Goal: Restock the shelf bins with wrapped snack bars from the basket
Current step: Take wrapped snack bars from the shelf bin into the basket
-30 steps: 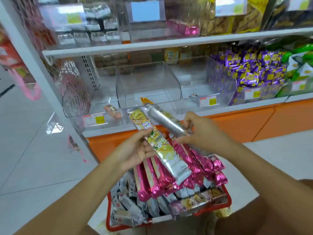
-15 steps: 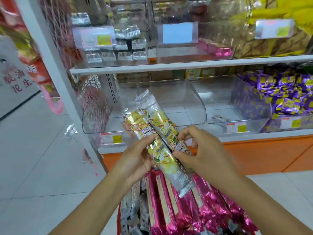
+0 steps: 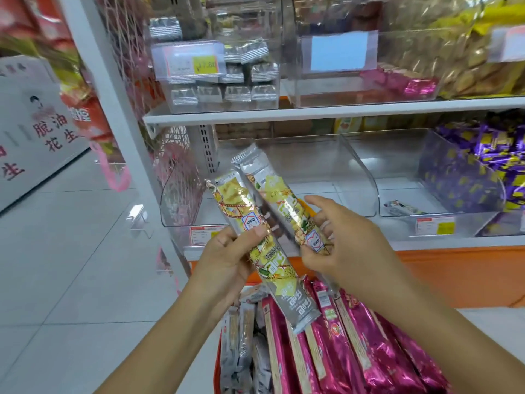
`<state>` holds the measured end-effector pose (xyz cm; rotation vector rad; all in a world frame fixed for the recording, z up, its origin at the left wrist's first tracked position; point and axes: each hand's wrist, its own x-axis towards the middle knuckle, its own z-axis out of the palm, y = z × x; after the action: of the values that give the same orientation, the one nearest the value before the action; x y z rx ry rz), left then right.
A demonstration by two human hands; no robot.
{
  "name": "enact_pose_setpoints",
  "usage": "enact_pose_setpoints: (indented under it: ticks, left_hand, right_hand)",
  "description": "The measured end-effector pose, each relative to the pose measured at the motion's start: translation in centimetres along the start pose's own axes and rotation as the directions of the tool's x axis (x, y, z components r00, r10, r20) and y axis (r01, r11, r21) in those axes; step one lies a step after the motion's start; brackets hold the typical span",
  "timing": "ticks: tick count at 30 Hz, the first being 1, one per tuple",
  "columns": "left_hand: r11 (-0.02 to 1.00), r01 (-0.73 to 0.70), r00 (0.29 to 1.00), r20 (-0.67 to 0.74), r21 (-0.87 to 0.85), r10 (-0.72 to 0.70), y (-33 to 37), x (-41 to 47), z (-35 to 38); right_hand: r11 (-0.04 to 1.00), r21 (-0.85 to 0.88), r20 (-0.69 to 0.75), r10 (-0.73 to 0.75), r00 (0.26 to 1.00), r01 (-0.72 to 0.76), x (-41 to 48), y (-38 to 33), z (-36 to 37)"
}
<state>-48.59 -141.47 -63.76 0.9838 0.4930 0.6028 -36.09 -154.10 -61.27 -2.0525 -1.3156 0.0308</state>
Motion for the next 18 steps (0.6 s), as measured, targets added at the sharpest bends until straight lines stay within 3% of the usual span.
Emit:
enact_pose_setpoints:
  ticks: [4,8,11,14,18]
  left_hand:
    - [0.998,0.057,0.997,0.049,-0.019,-0.056,0.3,-0.3,-0.3]
    - [0.976,0.218,0.973,0.084,-0.021,-0.216,0.6,-0.2,-1.0]
    - [0.925,0.371,0.916,0.134,0.084,-0.379,0.5,-0.3,-1.5]
    - [0.851,0.486,0.836,0.177,0.199,-0.519,0.1,-0.2,-1.4]
    - [0.804,0.544,0.777,0.218,0.241,-0.591,-0.8,0.0,-0.1]
  right_hand:
    - [0.991,-0.135,0.018,0.006,1.000,-0.004,1.7,1.2,-2.3]
    - [0.939,-0.264,0.155,-0.184,0.971,0.220,4.0,4.2,-5.6]
    - [0.828,-0.292,0.347,-0.375,0.860,0.479,4.2,4.8,-6.6]
    - [0.724,-0.237,0.559,-0.444,0.700,0.648,3.4,3.8,-6.1]
    - [0.595,-0.194,0.651,-0.516,0.556,0.780,2.3,3.0,-4.6]
